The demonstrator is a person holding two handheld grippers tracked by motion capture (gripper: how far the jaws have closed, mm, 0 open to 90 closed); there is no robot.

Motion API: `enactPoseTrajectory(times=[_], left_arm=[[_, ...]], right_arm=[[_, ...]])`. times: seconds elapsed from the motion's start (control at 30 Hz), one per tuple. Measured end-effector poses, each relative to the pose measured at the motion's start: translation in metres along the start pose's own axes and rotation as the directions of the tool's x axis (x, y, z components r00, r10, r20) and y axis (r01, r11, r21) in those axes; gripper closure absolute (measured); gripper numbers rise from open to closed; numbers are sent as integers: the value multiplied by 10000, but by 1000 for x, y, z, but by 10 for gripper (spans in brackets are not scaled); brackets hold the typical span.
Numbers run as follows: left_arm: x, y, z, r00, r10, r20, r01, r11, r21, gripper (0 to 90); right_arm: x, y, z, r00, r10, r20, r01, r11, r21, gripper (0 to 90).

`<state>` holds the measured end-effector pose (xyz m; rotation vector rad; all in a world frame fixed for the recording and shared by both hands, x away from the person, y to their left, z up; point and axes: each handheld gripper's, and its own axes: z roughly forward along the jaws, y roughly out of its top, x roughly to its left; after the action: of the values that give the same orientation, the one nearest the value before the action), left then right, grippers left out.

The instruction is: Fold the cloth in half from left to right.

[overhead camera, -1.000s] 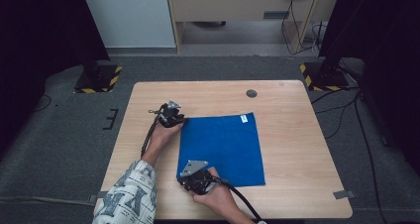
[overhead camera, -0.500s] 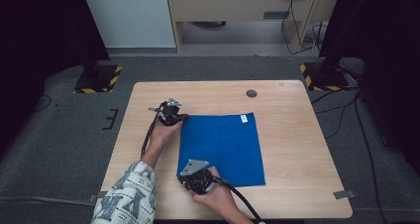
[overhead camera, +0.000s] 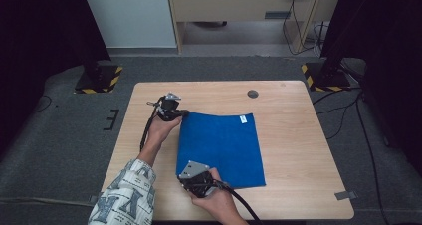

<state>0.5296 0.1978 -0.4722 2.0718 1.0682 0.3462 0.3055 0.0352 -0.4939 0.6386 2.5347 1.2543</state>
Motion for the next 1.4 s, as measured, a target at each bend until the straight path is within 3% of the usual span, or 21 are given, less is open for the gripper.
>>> enactPoseTrajectory(times=[0.23,0.5,0.73,1.4], left_arm=[[4,8,-6,10000,-13,-2,13,10000,89,873],[14,10,-15,9996,33,-298,-26,9997,241,875],[22,5,-23,9987,-174,-479,184,9996,203,877],[40,-3,-45,9949,-457,-897,474,9987,164,877]], right_arm=[[3,7,0,10000,34,0,-34,9996,-283,869],[11,19,6,10000,-87,31,88,9989,-460,873],[20,29,10,9992,-377,-88,371,9972,-642,878],[27,39,16,9993,-228,-310,201,9961,-859,879]])
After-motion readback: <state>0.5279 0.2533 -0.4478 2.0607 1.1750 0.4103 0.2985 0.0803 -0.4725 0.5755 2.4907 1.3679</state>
